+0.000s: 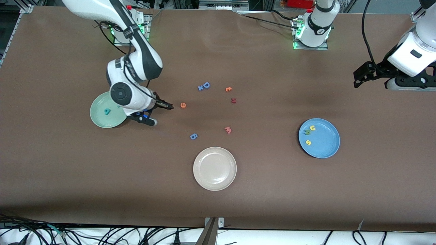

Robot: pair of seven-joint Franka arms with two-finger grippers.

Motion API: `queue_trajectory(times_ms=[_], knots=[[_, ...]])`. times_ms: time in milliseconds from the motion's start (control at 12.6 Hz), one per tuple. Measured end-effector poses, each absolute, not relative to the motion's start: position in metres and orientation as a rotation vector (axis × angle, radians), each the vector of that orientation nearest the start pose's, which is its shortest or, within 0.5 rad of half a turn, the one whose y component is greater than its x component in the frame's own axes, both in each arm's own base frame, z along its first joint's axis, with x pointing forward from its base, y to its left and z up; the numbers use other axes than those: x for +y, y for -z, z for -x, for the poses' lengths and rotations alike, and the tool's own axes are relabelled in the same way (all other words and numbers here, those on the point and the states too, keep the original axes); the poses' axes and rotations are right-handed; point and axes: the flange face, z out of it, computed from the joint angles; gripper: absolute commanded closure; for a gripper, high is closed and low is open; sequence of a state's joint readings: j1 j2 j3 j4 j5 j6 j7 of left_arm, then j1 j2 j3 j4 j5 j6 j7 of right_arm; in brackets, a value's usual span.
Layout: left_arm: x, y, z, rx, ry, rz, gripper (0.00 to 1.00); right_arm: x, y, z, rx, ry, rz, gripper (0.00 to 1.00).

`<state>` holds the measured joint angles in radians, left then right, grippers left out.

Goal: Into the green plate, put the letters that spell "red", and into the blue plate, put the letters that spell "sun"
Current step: 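Grasp the orange letter with the right gripper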

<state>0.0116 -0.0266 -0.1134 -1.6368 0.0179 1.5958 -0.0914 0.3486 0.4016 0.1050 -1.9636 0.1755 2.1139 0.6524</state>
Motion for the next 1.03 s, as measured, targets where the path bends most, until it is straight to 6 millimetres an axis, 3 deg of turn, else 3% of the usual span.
queue_trajectory(times_ms=[318, 715, 795, 1033], knots=[[-0.055, -0.611, -0.537, 0.018, -0.104, 3.114, 0.00, 0.312, -0.216, -0.506, 0.380, -0.418, 3.058, 0.21], [-0.059, -0.614, -0.536, 0.031, -0.104, 3.115, 0.00, 0.335, -0.186, -0.492, 0.320, -0.399, 3.070, 0.22], [-0.059, -0.615, -0.536, 0.032, -0.103, 3.115, 0.00, 0.337, -0.181, -0.489, 0.313, -0.406, 3.074, 0.24], [-0.059, -0.618, -0.535, 0.031, -0.098, 3.115, 0.00, 0.341, -0.172, -0.484, 0.297, -0.417, 3.081, 0.43]])
